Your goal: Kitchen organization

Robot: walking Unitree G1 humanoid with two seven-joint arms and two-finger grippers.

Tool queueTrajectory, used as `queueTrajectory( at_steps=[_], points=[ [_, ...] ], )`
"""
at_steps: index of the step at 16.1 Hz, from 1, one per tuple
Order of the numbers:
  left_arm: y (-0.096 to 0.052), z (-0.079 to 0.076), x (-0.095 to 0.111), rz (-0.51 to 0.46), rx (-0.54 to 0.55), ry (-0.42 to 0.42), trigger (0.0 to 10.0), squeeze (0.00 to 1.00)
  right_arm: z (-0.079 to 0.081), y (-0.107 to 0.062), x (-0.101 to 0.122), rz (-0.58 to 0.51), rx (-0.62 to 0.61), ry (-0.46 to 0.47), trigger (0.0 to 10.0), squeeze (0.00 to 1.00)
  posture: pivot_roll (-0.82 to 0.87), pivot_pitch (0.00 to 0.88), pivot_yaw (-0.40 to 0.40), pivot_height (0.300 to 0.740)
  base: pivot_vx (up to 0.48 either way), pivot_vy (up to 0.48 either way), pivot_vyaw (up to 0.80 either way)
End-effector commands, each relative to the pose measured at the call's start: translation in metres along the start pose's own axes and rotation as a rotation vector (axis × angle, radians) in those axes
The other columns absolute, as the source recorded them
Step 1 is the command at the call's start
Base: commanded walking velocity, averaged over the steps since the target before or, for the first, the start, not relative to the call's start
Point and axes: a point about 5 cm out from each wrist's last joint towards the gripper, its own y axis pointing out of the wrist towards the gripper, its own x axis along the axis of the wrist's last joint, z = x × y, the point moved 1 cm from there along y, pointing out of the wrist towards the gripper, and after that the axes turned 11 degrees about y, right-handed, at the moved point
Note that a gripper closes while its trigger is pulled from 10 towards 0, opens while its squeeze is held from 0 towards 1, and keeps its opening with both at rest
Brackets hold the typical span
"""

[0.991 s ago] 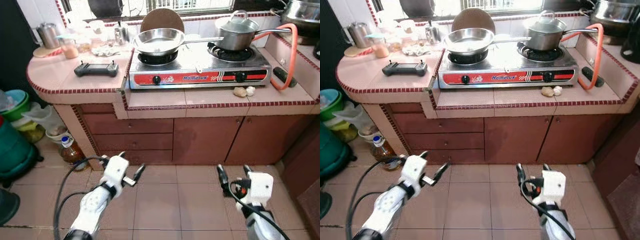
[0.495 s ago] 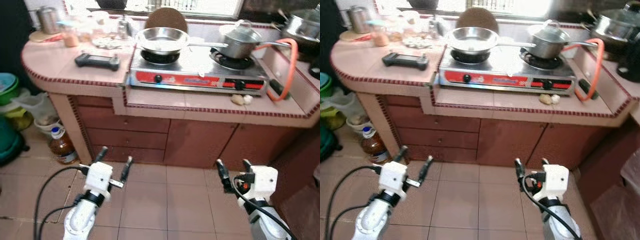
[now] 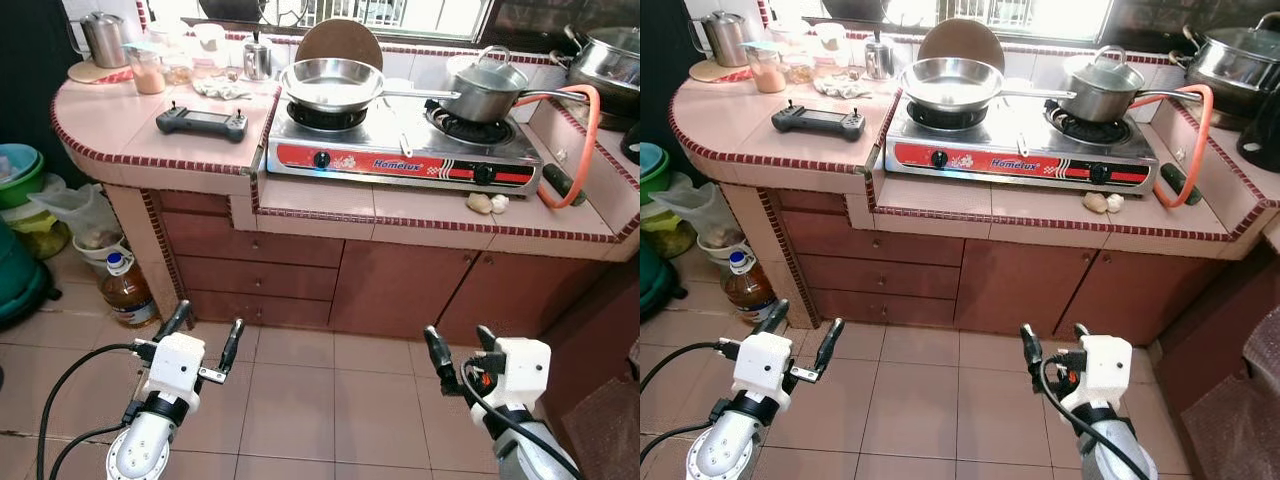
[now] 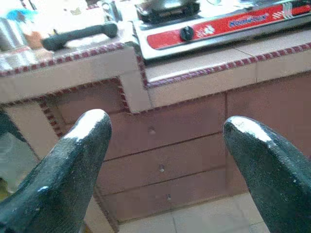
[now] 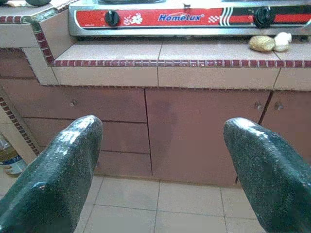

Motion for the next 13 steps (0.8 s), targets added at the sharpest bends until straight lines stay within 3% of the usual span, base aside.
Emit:
queueTrajectory(
  at_steps=[1,3,4,5,7,8,10,13],
  points=[
    [0.000,0.004,0.004,-0.003,0.017,0.025,10.0,0.00,0.002,-0.001,0.007,-0.014,0.005,0.002,10.0,0.00,0.25,0.000,-0.082,0.740,0.000,0.000,0.00],
    [-0.001,0.003,0.003,-0.005,-0.008,-0.010,10.0,0.00,0.003,0.000,0.010,-0.017,0.013,0.000,10.0,0.00,0.25,0.000,-0.084,0.740,0.000,0.000,0.00],
    [-0.002,0.003,0.003,-0.009,-0.015,-0.030,10.0,0.88,0.003,0.000,0.011,-0.019,0.015,-0.001,10.0,0.00,0.25,0.000,-0.084,0.740,0.000,0.000,0.00],
    [-0.002,0.003,0.004,-0.016,-0.019,-0.052,10.0,1.00,0.003,0.000,0.013,-0.025,0.017,-0.001,10.0,1.00,0.25,0.000,-0.086,0.740,0.000,0.000,0.00],
    [0.000,0.005,0.005,-0.012,0.025,-0.060,10.0,1.00,0.005,0.000,0.015,-0.038,0.025,0.006,10.0,1.00,0.25,0.000,-0.086,0.740,0.000,0.000,0.00],
    [0.008,0.009,0.009,0.007,0.104,-0.095,10.0,1.00,0.004,0.004,0.020,-0.057,0.009,0.011,10.0,1.00,0.25,0.000,-0.093,0.740,0.000,0.000,0.00],
    [0.019,0.021,0.020,0.030,0.238,-0.065,10.0,1.00,0.006,0.010,0.034,-0.095,0.014,0.008,10.0,1.00,0.25,0.000,-0.102,0.740,0.000,0.000,0.00],
    [0.026,0.025,0.029,0.032,0.285,-0.036,10.0,1.00,0.006,0.019,0.044,-0.127,0.022,0.012,10.0,1.00,0.26,0.000,-0.115,0.740,0.000,0.000,0.00]
  ],
)
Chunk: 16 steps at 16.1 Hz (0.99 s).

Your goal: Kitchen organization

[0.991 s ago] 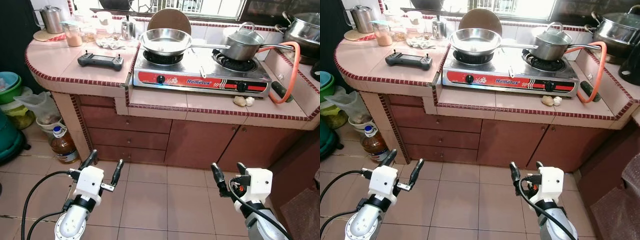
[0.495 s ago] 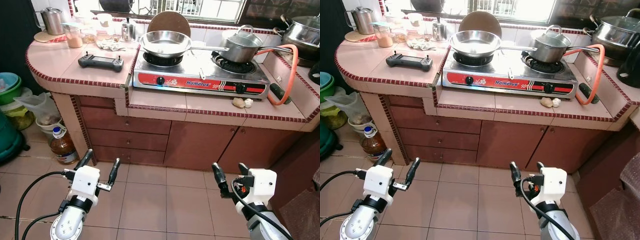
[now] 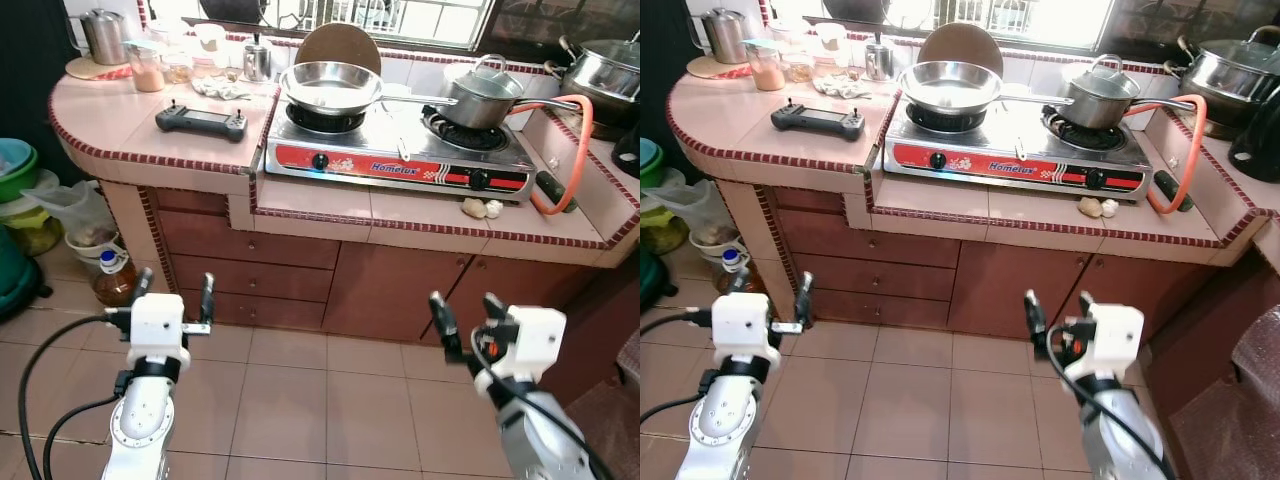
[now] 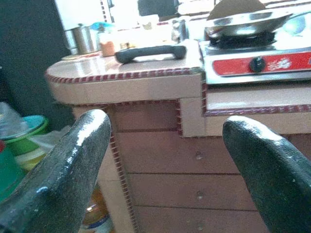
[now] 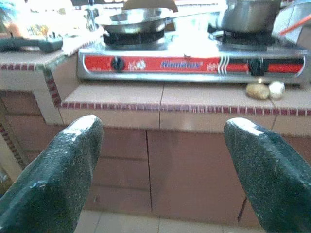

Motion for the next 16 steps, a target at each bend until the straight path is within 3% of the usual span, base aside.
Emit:
queueTrajectory(
  at_steps=[1,2,3,4,5,10,16],
  points=[
    [-0.001,-0.003,0.001,0.018,-0.003,0.020,10.0,1.00,-0.006,0.001,0.002,0.004,-0.024,0.000,10.0,1.00,0.26,0.000,-0.114,0.740,0.000,0.000,0.00],
    [0.000,-0.005,0.003,0.009,-0.010,0.033,10.0,1.00,-0.006,0.002,0.001,0.005,-0.028,0.000,10.0,1.00,0.26,0.000,-0.112,0.740,0.000,0.000,0.00],
    [0.001,-0.006,0.004,0.010,-0.012,0.039,10.0,0.80,-0.006,0.002,0.001,0.004,-0.032,-0.001,10.0,1.00,0.25,0.000,-0.109,0.740,0.000,0.000,0.00],
    [0.003,-0.008,0.005,0.015,-0.023,0.042,10.0,0.10,-0.006,0.001,0.002,-0.005,-0.039,0.000,10.0,1.00,0.25,0.000,-0.103,0.740,0.000,0.000,0.00],
    [0.005,-0.011,0.007,0.010,-0.041,0.049,10.0,0.00,-0.006,0.001,0.005,-0.022,-0.054,0.007,10.0,1.00,0.24,0.000,-0.097,0.740,0.000,0.000,0.00],
    [0.013,-0.013,0.014,-0.007,-0.081,0.034,10.0,0.00,-0.009,-0.002,0.001,-0.032,-0.092,0.032,10.0,1.00,0.24,0.000,-0.082,0.740,0.000,0.000,0.00],
    [0.013,-0.019,0.017,-0.020,-0.180,-0.081,10.0,0.00,-0.009,0.003,0.003,-0.036,-0.085,0.040,10.0,1.00,0.25,0.000,-0.098,0.740,0.000,0.000,0.00]
  ],
)
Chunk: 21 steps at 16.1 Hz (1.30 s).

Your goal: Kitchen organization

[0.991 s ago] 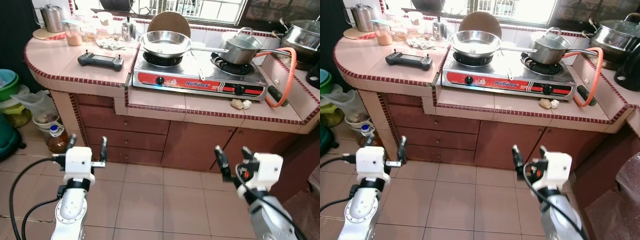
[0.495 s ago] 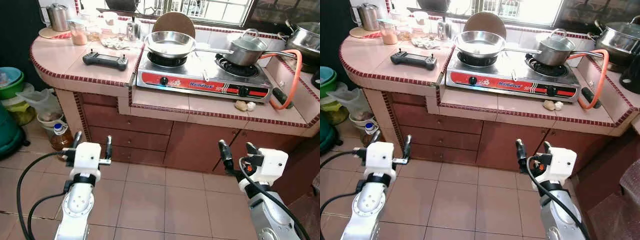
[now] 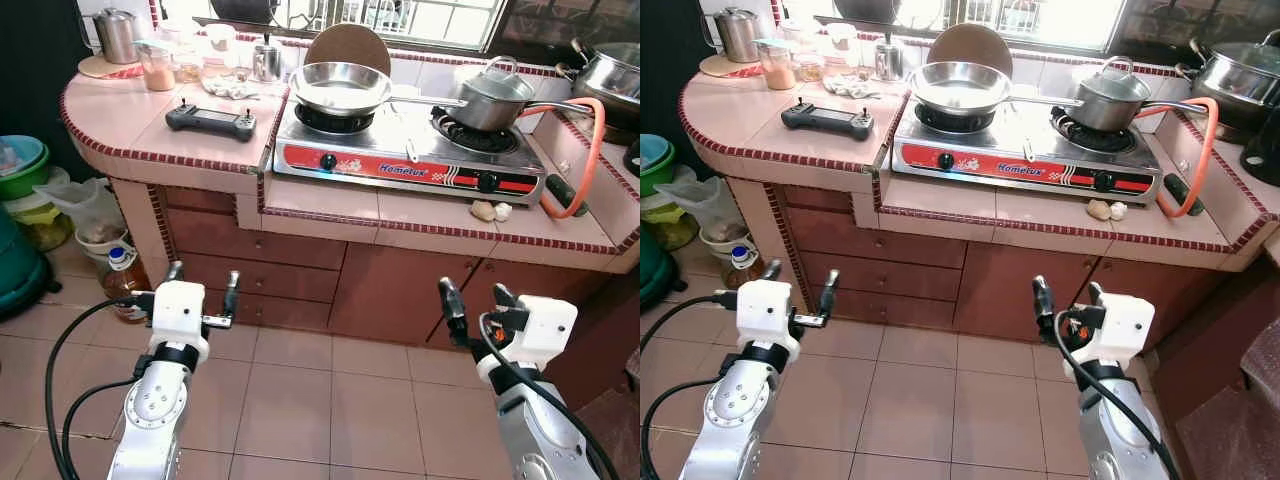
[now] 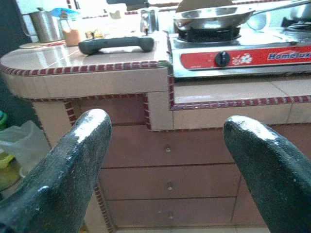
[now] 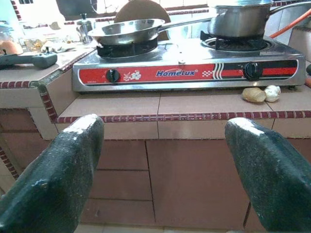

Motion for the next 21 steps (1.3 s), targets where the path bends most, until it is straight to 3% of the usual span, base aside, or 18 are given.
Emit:
queueTrajectory(
  at_steps=[1,5,7,9,12,16,19,20,21],
  points=[
    [0.004,0.000,0.005,-0.013,-0.015,-0.014,10.0,0.00,-0.006,-0.001,-0.001,0.006,-0.023,0.012,10.0,1.00,0.25,0.000,-0.094,0.740,0.000,0.000,0.00],
    [0.004,0.003,-0.001,0.029,0.010,-0.028,10.0,0.00,-0.006,-0.007,-0.007,0.027,-0.023,0.026,10.0,1.00,0.24,0.000,-0.107,0.740,0.000,0.000,0.00],
    [0.000,0.001,-0.002,0.020,-0.030,-0.014,10.0,0.00,-0.002,-0.006,-0.008,0.031,-0.012,0.015,10.0,1.00,0.24,0.000,-0.111,0.740,0.000,0.000,0.00],
    [-0.002,0.000,-0.007,0.059,-0.039,0.022,10.0,0.00,-0.002,-0.006,-0.011,0.051,-0.015,0.016,10.0,0.00,0.24,0.000,-0.111,0.740,0.000,0.000,0.00],
    [0.004,0.001,-0.005,0.019,-0.101,0.072,10.0,0.00,-0.004,-0.008,-0.014,0.037,-0.053,0.034,10.0,0.00,0.23,0.000,-0.063,0.740,0.000,0.000,-0.50],
    [0.013,-0.006,-0.003,0.037,-0.157,0.039,10.0,0.00,-0.003,-0.016,-0.018,0.003,-0.107,0.059,10.0,0.00,0.21,0.000,0.005,0.740,0.000,0.000,-0.13],
    [0.018,-0.015,0.001,-0.007,-0.240,0.086,10.0,0.00,-0.008,-0.025,-0.023,-0.009,-0.167,0.067,10.0,0.00,0.19,0.000,0.017,0.740,0.000,0.000,0.00],
    [0.023,-0.019,0.003,-0.037,-0.279,0.152,10.0,0.00,-0.011,-0.027,-0.022,-0.009,-0.190,0.049,10.0,0.00,0.19,0.000,0.000,0.740,0.000,0.000,-0.44],
    [0.026,-0.018,0.003,-0.035,-0.268,0.146,10.0,0.00,-0.013,-0.028,-0.021,-0.008,-0.194,0.044,10.0,0.00,0.18,0.000,-0.011,0.740,0.000,0.000,-0.76]
  ],
)
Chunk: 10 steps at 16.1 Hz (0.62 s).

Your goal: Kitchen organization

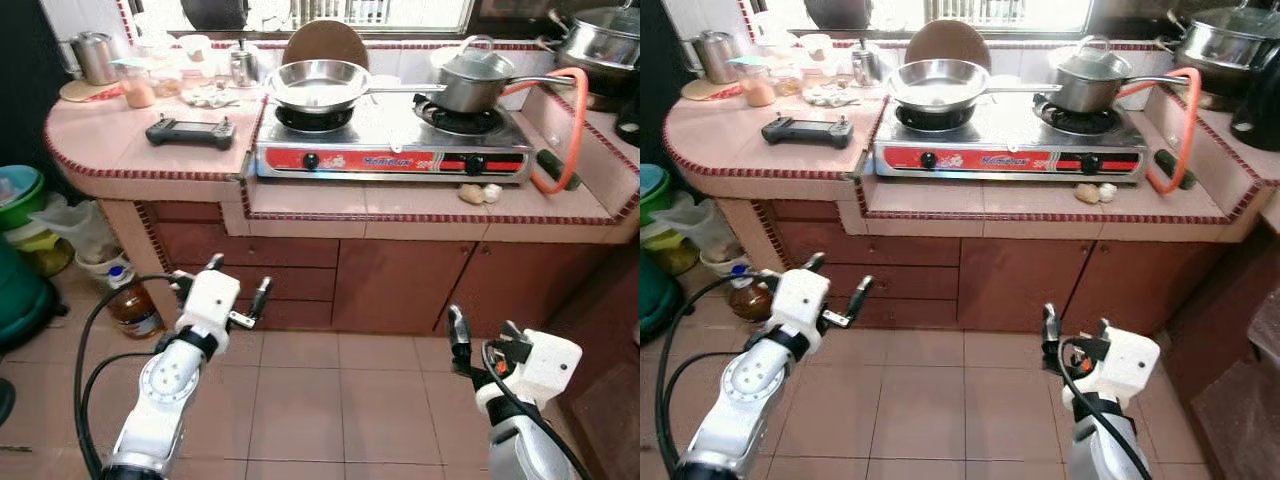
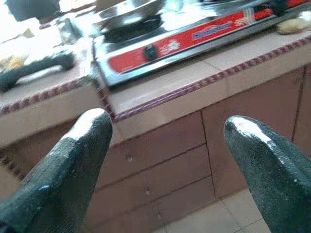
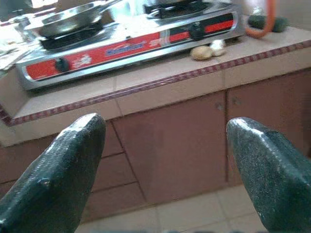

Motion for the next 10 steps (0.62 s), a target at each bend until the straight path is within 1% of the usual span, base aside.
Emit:
queueTrajectory(
  at_steps=[1,2,4,5,7,9,10],
  points=[
    [0.004,0.002,0.000,0.002,0.000,-0.004,10.0,0.00,-0.004,-0.001,0.004,-0.013,-0.020,-0.009,10.0,0.00,0.18,0.000,-0.012,0.740,0.000,0.000,-0.75],
    [0.004,0.003,-0.002,0.010,0.010,-0.011,10.0,0.00,-0.005,0.000,0.004,-0.003,-0.009,-0.022,10.0,0.00,0.18,0.000,-0.015,0.740,0.000,0.000,-0.80],
    [-0.005,-0.006,-0.007,0.018,-0.010,-0.021,10.0,0.00,-0.004,0.003,0.003,0.015,0.019,-0.044,10.0,0.00,0.18,0.000,-0.035,0.740,0.000,0.000,-0.80],
    [-0.011,-0.014,-0.009,0.019,-0.019,-0.033,10.0,0.00,-0.004,0.003,0.004,0.024,0.032,-0.055,10.0,0.00,0.18,0.000,-0.050,0.740,0.000,0.000,-0.80],
    [-0.015,-0.023,-0.010,0.027,-0.011,-0.063,10.0,0.00,-0.005,0.004,0.004,0.043,0.048,-0.070,10.0,0.00,0.19,0.000,-0.074,0.740,0.000,0.000,-0.80],
    [-0.017,-0.022,-0.010,0.031,0.014,-0.073,10.0,0.00,-0.004,0.007,0.007,0.049,0.065,-0.079,10.0,0.00,0.19,0.000,-0.092,0.740,0.000,0.000,-0.80],
    [-0.019,-0.019,-0.011,0.037,0.036,-0.076,10.0,0.00,-0.003,0.009,0.008,0.055,0.080,-0.085,10.0,0.00,0.19,0.000,-0.106,0.740,0.000,0.000,-0.80]
  ],
)
